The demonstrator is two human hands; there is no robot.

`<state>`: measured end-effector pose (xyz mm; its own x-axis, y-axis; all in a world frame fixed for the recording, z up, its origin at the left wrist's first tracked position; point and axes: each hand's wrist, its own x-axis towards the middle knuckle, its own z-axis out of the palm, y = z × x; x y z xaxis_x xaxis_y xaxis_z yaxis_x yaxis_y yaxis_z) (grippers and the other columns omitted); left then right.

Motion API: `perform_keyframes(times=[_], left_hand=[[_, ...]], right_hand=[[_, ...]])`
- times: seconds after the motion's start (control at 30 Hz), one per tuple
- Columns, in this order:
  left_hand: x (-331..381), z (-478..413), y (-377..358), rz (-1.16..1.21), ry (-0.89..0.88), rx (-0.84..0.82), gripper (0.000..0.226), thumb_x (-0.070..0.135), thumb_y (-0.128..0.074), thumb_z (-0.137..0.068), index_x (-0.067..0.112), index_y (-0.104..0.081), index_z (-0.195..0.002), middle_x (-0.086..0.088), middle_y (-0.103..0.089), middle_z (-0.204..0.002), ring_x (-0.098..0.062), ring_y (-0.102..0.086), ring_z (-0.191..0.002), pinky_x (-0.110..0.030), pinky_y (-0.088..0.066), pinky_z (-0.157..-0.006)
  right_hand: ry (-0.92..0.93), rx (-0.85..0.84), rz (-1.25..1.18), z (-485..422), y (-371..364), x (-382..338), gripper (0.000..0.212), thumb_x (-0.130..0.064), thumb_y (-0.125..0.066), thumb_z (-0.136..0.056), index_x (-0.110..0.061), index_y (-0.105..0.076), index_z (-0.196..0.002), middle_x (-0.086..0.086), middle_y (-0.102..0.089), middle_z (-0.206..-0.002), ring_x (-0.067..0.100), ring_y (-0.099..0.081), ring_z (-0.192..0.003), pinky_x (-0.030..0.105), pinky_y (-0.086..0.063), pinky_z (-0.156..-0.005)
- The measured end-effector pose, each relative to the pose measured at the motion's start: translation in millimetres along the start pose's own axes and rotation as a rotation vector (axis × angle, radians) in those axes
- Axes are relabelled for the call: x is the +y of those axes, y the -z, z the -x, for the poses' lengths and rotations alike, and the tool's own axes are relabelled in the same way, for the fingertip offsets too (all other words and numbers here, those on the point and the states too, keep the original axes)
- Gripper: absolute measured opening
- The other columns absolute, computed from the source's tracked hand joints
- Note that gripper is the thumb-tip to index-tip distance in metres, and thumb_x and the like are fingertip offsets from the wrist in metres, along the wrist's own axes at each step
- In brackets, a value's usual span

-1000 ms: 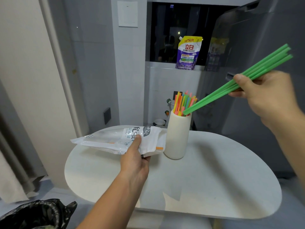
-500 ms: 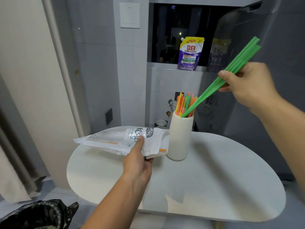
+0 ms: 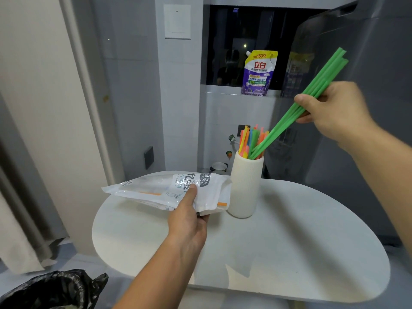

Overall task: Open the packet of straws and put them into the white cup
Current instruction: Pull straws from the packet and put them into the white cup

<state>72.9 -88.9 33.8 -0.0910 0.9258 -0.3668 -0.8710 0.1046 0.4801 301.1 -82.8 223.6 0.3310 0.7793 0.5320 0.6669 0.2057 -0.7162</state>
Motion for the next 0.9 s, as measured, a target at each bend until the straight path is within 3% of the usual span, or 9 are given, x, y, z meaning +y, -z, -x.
perform_keyframes(times=[0.23,0.4,0.57,0.7,0.9], left_hand=[[-1,-1,1,-0.005,-0.011,-0.012,0.045,0.009,-0.071,-0.096,0.012,-0.061,-0.140,-0.006,-0.077,-0.124,-0.019,-0.076,-0.099,-0.036,-0.065,-0.078],[-1,-2,0,-0.013,-0.004,-0.008,0.047,0.009,-0.071,-0.096,0.011,-0.061,-0.142,-0.007,-0.076,-0.126,-0.020,-0.076,-0.100,-0.034,-0.066,-0.069],[-1,0,0,-0.006,-0.005,-0.008,0.047,0.008,-0.071,-0.096,0.011,-0.060,-0.142,-0.007,-0.076,-0.126,-0.019,-0.076,-0.097,-0.037,-0.066,-0.071],[-1,1,-1,-0.008,0.002,-0.002,0.046,0.007,-0.071,-0.096,0.012,-0.061,-0.140,-0.006,-0.076,-0.124,-0.019,-0.076,-0.094,-0.034,-0.066,-0.069],[-1,2,-2,-0.008,0.004,-0.004,0.046,0.008,-0.071,-0.096,0.011,-0.061,-0.140,-0.007,-0.076,-0.125,-0.019,-0.076,-0.097,-0.036,-0.065,-0.071]], right_hand=[[-0.008,-0.005,0.007,-2,1,-1,0.021,-0.031,-0.067,-0.094,-0.015,-0.071,-0.105,0.005,-0.075,-0.096,0.016,-0.075,-0.076,0.039,-0.061,-0.082],[-0.009,-0.039,0.010,-2,-1,-1,0.019,-0.032,-0.067,-0.094,-0.017,-0.071,-0.105,0.003,-0.075,-0.095,0.015,-0.075,-0.076,0.038,-0.061,-0.082],[0.021,-0.046,-0.021,-2,1,-5,0.018,-0.031,-0.066,-0.094,-0.017,-0.070,-0.106,0.001,-0.074,-0.096,0.014,-0.074,-0.078,0.031,-0.059,-0.077],[0.046,-0.084,-0.002,-3,2,-8,0.006,-0.029,-0.065,-0.095,-0.026,-0.068,-0.091,-0.007,-0.072,-0.088,0.012,-0.074,-0.075,0.027,-0.057,-0.074],[0.068,-0.162,0.039,-5,-1,-12,0.010,-0.030,-0.065,-0.094,-0.024,-0.070,-0.101,-0.005,-0.072,-0.090,0.013,-0.074,-0.077,0.031,-0.058,-0.078]])
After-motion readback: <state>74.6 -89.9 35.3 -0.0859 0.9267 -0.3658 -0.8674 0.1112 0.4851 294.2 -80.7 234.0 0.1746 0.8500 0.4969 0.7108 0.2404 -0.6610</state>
